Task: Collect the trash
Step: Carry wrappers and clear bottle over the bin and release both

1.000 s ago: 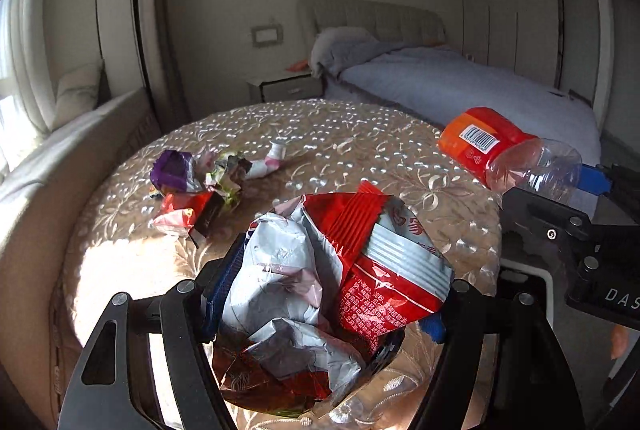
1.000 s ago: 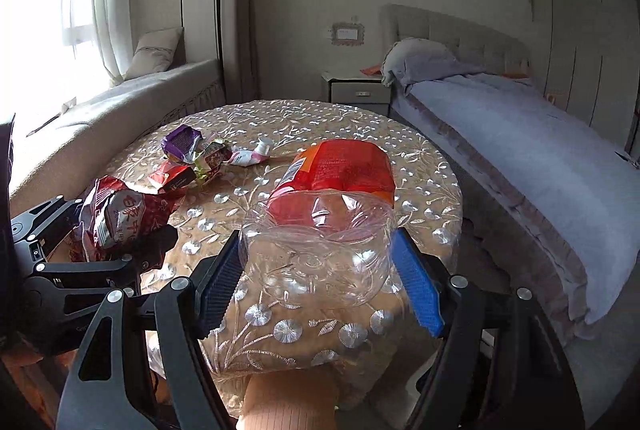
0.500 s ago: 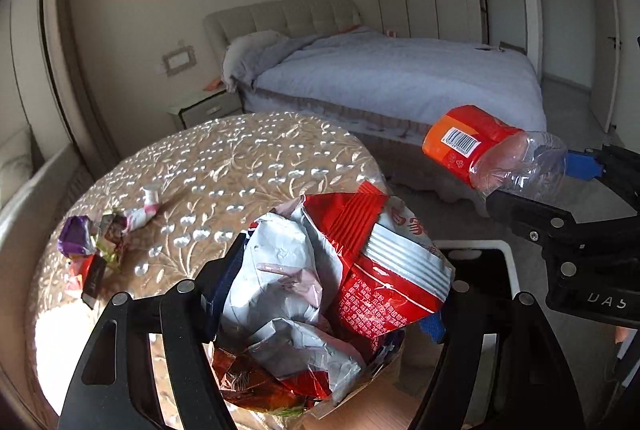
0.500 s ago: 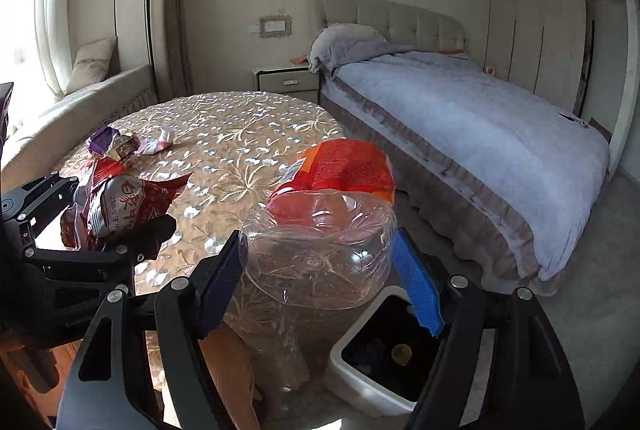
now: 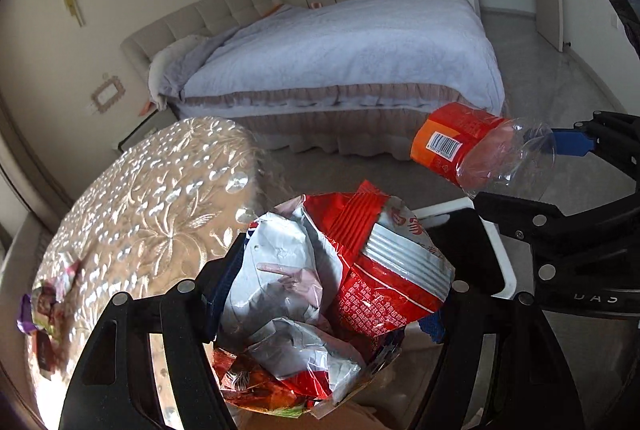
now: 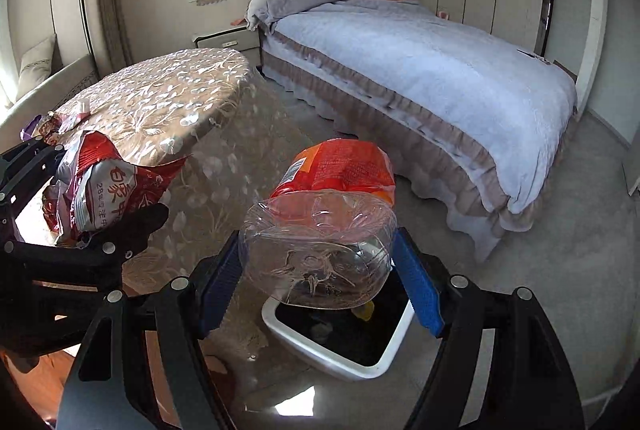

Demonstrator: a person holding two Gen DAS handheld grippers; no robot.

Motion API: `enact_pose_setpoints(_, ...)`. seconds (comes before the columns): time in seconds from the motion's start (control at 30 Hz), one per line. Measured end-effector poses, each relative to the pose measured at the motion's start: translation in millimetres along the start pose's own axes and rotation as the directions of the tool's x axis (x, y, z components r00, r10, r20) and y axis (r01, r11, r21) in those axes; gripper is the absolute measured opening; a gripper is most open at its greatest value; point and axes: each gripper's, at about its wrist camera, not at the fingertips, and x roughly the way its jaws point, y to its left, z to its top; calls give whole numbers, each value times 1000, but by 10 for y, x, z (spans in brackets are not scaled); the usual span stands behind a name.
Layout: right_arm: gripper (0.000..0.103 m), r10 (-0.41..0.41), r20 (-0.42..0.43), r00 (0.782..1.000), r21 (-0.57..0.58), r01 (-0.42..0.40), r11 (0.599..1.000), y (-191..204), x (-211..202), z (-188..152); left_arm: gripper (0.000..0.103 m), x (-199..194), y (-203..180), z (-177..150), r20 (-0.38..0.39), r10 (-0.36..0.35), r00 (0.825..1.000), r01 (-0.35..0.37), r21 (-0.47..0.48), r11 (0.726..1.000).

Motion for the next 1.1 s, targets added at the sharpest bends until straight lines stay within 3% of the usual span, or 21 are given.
enact_pose_setpoints(0.17,74,-8,-32,999,-108,4,994,-148,268,-231,71,403,-320,-39,-62,-52,997,59,113,992)
enact_pose_setpoints(0.27,74,20,-93,995,-163,-35,986,-270,490,-380,71,608,-531,-91,-67,-146,987,157,200,967)
enact_pose_setpoints(0.37,74,49,-160,986,-200,-81,976,-390,684,-469,71,835,-751,-186,-93,-239,967,256,302,918)
enact_pose_setpoints(0.53,74,47,-286,957,-274,-129,953,-513,1044,-646,71,1232,-954,-252,-159,-361,919,395,357,847)
enact_pose_setpoints(0.6,74,30,-314,949,-310,-132,941,-522,1152,-726,73,1355,-1018,-278,-183,-389,903,430,369,824)
enact_pose_setpoints(0.63,74,32,-333,942,-328,-147,933,-527,1200,-762,80,1416,-1047,-288,-205,-405,891,454,377,808)
enact_pose_setpoints(0.67,74,41,-360,932,-337,-171,926,-535,1251,-803,96,1477,-1077,-288,-220,-408,886,463,390,796)
enact_pose_setpoints(0.7,76,43,-378,925,-339,-181,923,-544,1281,-825,99,1522,-1115,-304,-222,-403,888,460,412,786)
enact_pose_setpoints(0.73,93,36,-388,921,-342,-181,922,-565,1310,-849,98,1560,-1160,-324,-225,-399,889,458,435,775)
enact_pose_setpoints(0.77,99,34,-391,920,-345,-180,921,-585,1328,-865,98,1595,-1191,-342,-232,-388,892,452,451,770)
enact_pose_setpoints(0.87,98,25,-427,904,-333,-182,925,-613,1393,-909,98,1684,-1255,-391,-249,-389,887,462,456,761)
enact_pose_setpoints(1.1,98,12,-423,906,-336,-169,927,-587,1343,-924,98,1614,-1257,-411,-244,-400,883,469,449,760)
